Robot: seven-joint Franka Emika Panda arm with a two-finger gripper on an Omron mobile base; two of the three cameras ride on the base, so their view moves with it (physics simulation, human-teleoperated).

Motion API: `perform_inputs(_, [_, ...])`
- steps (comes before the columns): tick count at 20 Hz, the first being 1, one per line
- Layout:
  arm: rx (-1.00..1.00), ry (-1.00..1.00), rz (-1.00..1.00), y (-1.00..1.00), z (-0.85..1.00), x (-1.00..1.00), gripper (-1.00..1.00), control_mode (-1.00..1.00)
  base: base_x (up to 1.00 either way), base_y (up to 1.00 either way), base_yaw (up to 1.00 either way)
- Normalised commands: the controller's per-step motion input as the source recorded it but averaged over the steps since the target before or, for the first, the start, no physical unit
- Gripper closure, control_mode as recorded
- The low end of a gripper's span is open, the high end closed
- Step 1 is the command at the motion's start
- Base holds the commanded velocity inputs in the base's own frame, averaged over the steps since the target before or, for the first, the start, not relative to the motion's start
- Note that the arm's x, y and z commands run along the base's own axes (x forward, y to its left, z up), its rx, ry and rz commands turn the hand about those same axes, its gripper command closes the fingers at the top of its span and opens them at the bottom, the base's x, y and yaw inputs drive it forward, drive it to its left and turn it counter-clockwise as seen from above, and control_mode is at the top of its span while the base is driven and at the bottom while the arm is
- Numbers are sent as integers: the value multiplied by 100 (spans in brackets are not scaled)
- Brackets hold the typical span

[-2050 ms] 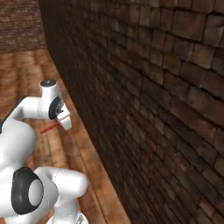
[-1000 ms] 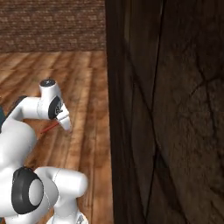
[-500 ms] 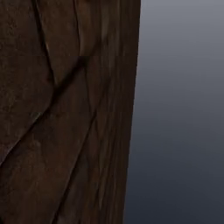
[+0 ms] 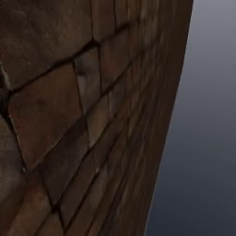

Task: Take a straw from the drawer in front and place it inside the glass cup on the dining counter.

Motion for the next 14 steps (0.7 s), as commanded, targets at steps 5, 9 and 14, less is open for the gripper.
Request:
perform_inputs(5, [0,0,0,0,0,0,100,100,100,-42,40])
perform_inputs(9, [0,0,0,0,0,0,100,100,100,-56,42])
perform_inputs(14, [0,0,0,0,0,0,100,100,100,-60,43])
